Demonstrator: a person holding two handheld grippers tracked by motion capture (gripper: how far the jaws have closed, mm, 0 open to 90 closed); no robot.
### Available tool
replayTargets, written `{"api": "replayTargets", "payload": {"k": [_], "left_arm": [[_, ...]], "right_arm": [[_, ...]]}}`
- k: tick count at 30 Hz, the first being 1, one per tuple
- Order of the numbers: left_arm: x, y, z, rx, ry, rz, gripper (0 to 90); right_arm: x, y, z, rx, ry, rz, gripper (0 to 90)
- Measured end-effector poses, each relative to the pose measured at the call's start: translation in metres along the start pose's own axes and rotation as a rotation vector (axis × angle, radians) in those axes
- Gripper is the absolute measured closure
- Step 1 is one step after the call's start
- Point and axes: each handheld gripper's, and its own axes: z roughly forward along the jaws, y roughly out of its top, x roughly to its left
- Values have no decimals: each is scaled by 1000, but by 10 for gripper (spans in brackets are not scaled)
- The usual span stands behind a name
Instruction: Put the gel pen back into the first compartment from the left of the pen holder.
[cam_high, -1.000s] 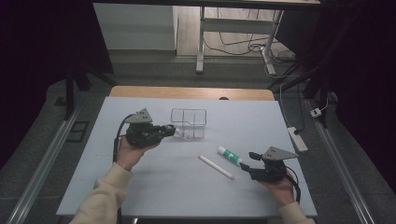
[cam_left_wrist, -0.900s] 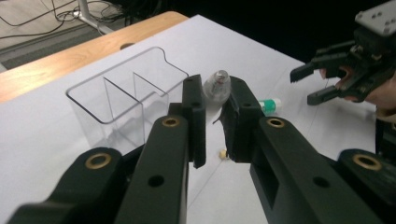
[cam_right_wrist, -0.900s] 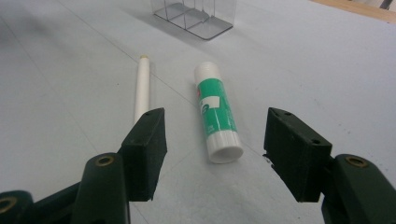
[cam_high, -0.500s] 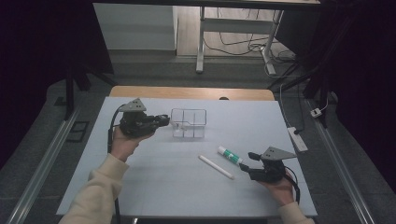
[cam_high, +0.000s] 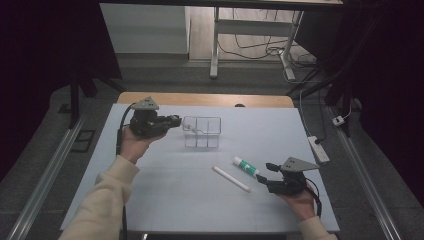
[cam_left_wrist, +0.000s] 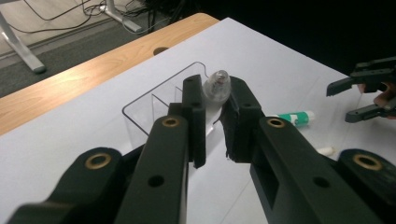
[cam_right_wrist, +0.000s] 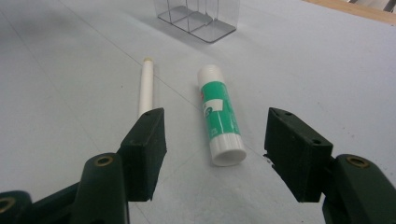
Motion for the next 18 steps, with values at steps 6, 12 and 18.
{"api": "replayTargets", "payload": {"k": [6,12,18], "left_arm": [[7,6,5,15,17,-10,796],[9,14,0,4,6,-15,796],[10,24,-3,23,48,12,796]], "right_arm": [[0,0,0,7,-4,1,380],[-1,0,0,8,1,2,380],[0,-1,2,15,0,1,380]]}}
